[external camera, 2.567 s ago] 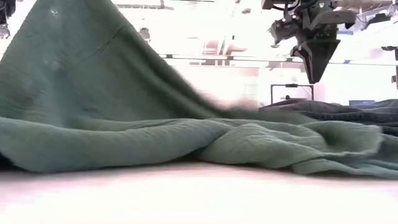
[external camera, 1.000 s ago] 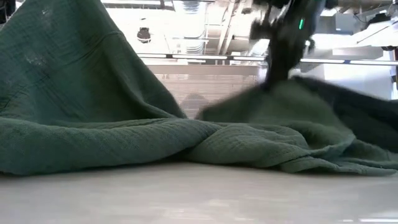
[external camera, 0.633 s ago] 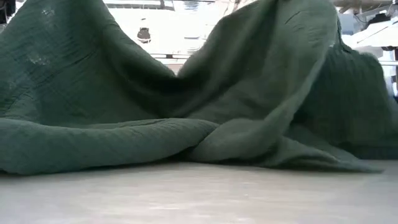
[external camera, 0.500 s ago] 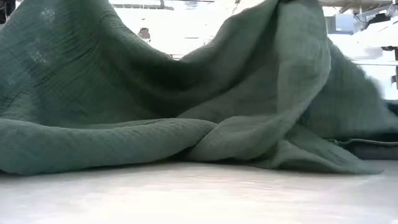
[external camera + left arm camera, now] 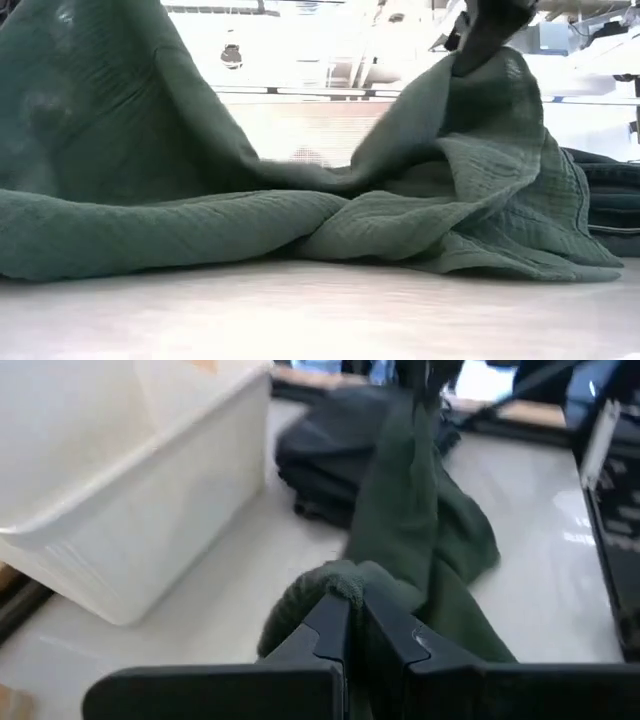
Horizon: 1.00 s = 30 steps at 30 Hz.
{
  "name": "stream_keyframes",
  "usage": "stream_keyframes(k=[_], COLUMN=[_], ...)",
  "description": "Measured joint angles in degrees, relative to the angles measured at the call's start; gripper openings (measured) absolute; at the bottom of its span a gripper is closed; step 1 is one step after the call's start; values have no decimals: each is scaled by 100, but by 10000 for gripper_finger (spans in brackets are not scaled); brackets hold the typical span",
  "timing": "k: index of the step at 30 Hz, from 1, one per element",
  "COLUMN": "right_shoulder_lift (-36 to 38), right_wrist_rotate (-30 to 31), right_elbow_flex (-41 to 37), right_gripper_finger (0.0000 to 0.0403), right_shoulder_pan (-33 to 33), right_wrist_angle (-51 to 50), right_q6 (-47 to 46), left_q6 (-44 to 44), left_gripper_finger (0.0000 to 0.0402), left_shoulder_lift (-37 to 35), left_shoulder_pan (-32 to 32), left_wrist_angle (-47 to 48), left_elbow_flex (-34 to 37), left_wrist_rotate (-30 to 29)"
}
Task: Fold laundry
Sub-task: Fold the green polo shirt from the white laundry organizer
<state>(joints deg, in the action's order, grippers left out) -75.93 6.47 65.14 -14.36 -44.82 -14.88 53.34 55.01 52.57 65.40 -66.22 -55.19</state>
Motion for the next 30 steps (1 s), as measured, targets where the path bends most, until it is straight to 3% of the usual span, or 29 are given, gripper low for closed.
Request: stream_keyframes(k=[5,8,12,14,16,19,23,27,30], right_shoulder_lift=[-189,-194,-72,47,186,367,541,794,1056], right_wrist_rotate=[-206,-256,-180,212,850,1788,3208,4535,4660], right_elbow_flex=[-2,-2,234,491,816,1496,2481,2898,2678], right_gripper_finger=[20,20,20,20,20,20,20,20,20], right_shoulder_pan=[-873,-1569,-2503,-2890,-3171,-3378,-3340,-2755,-1868], right_wrist_angle=[-29,118,342,356,141,-419,-1571,-2392,-2713], right_q6=[-511,-855,-1059,-1013,-825,-338,140,472,342], left_q6=[-20,-622,-2844,-4221,-5254,-6013,-6218,-5387,-4047], left_gripper_finger=[0,0,0,0,0,0,0,0,0], left_shoulder_lift=[492,907,1431,1622,1743,1733,1610,1516,1410], left_shoulder_pan=[119,227,345,358,359,336,223,-72,-428], left_wrist_angle=[-491,-1579,-4394,-5627,-6136,-5982,-4965,-3253,-1689], left_elbow_flex=[0,2,2,-97,-382,-950,-1734,-2253,-2254], left_wrist_rotate=[830,1284,2073,2498,2501,1704,95,-1091,-1204])
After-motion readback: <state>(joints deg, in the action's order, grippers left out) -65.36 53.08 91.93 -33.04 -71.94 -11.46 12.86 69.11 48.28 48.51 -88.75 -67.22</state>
